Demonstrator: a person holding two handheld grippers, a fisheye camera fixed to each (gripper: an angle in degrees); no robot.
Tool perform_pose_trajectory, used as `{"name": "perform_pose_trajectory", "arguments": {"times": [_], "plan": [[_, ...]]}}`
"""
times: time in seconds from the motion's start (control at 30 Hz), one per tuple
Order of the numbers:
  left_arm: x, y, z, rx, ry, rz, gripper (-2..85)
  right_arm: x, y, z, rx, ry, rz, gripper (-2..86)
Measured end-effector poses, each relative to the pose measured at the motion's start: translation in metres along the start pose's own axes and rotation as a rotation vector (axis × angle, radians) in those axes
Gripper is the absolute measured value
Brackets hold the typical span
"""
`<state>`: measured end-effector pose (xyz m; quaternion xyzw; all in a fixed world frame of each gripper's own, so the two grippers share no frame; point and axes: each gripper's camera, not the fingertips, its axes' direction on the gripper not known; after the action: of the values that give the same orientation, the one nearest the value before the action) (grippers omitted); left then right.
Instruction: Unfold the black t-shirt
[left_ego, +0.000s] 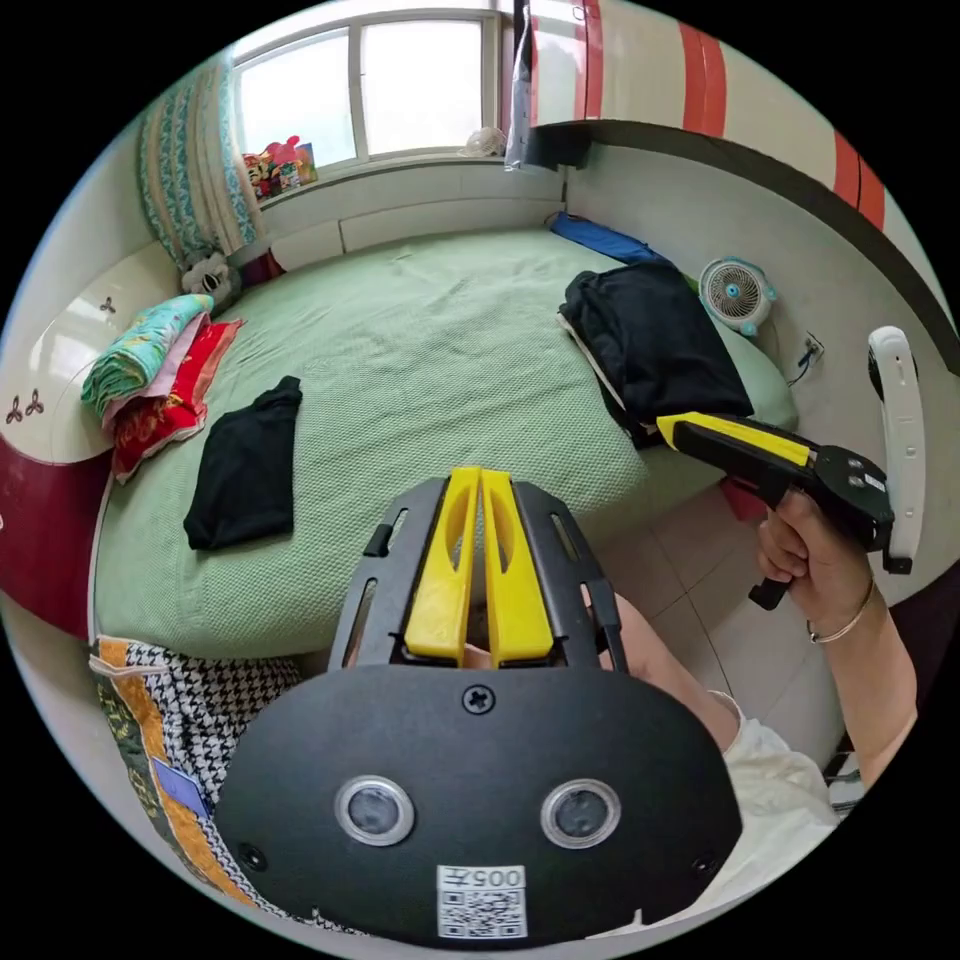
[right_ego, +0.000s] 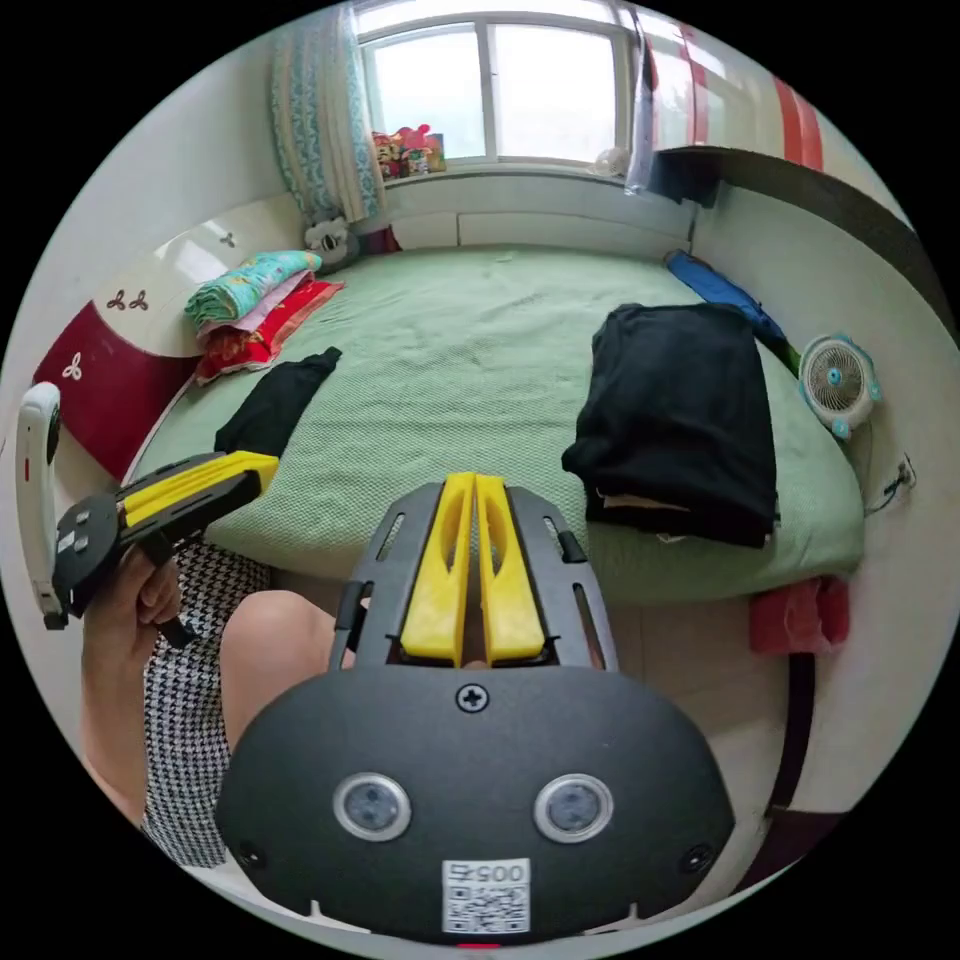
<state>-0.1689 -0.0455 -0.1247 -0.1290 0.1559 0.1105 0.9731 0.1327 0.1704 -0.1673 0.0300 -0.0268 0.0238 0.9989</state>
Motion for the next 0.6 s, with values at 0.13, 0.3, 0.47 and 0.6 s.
{"name": "perform_pose_trajectory", "arguments": {"times": [0.13, 0.3, 0.47, 0.6], "plan": [[0.013, -0.011, 0.03, -0.033, 0.047, 0.028, -0.6, 0.029, 0.015, 0.006, -0.029, 0.008, 0.118, -1.2], [0.032, -0.027, 0.059, -0.098, 0.07, 0.043, -0.6, 0.06, 0.022, 0.009, -0.023, -0.01, 0.329, -1.2], [0.061, -0.046, 0.069, -0.08, 0.044, 0.049, -0.5, 0.079, 0.028, -0.016, 0.027, 0.076, 0.334, -1.2], [0.088, -0.055, 0.075, -0.07, 0.065, 0.013, -0.6, 0.117, 0.051, -0.04, 0.061, 0.102, 0.318, -1.2]]}}
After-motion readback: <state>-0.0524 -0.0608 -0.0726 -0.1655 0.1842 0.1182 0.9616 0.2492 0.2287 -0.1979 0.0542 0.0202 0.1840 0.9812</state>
